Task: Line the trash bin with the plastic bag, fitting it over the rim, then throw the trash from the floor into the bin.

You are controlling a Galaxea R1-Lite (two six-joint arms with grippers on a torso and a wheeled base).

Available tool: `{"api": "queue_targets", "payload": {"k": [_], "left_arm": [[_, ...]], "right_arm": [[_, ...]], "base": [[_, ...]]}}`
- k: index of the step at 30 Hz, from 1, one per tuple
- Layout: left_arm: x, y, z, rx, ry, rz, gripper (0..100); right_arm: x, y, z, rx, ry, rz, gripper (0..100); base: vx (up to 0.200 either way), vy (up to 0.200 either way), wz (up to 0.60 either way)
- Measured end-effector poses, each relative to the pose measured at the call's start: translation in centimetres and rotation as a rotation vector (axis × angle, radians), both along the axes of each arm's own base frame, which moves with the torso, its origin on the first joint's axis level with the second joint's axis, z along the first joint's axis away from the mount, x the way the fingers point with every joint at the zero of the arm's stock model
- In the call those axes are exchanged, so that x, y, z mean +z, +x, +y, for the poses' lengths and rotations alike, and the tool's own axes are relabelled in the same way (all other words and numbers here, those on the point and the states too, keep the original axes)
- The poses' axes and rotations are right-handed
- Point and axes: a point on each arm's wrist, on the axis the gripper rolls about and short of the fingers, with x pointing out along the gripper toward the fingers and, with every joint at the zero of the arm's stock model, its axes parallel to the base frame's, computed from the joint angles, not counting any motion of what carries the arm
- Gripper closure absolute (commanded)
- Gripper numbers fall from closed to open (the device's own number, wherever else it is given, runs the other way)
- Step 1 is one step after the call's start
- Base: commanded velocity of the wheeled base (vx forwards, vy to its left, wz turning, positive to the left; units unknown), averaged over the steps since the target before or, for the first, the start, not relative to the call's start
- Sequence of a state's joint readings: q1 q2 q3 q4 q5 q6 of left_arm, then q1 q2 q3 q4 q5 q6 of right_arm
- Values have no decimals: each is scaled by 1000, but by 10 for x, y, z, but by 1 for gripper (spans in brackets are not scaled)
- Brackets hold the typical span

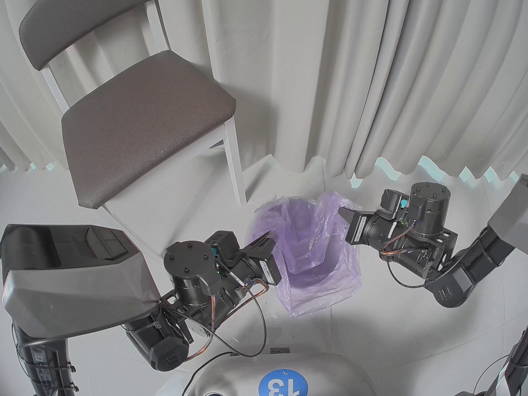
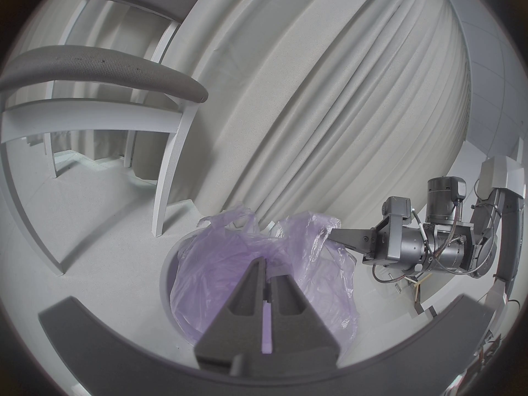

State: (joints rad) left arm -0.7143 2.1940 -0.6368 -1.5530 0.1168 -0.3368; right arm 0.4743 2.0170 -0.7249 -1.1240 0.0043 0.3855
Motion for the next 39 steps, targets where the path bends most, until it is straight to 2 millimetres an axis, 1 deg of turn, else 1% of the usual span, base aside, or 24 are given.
{"api": "queue_targets", "payload": {"k": [3, 6, 11, 15, 20, 25, 31, 34, 39], "left_arm": [[-1, 1, 1, 4, 4, 2, 100], [2, -1, 3, 6, 5, -4, 100], [7, -5, 6, 8, 32, 20, 100], [7, -6, 14, 19, 101, 100, 100], [7, -4, 30, 33, 194, 222, 100], [18, -1, 43, 51, 210, 255, 100], [31, -5, 54, 62, 246, 281, 100], [36, -8, 60, 60, 268, 301, 100], [46, -14, 66, 41, 282, 291, 100]], "right_arm": [[-5, 5, -2, -13, -4, 12, 100], [-8, 8, -5, -25, -14, 23, 100], [-8, 6, -16, -47, -64, 85, 100], [-5, 3, -27, -63, -123, 145, 100], [2, 1, -46, -83, -213, 137, 100], [4, -3, -67, -103, -328, 122, 100], [3, -11, -91, -126, -430, 158, 100], [5, -16, -98, -133, -453, 179, 100], [7, -25, -104, -121, -513, 175, 100]], "base": [[0, 0, 0], [0, 0, 0], [0, 0, 0], [0, 0, 0], [0, 0, 0], [0, 0, 0], [0, 0, 0], [0, 0, 0], [0, 0, 0]]}}
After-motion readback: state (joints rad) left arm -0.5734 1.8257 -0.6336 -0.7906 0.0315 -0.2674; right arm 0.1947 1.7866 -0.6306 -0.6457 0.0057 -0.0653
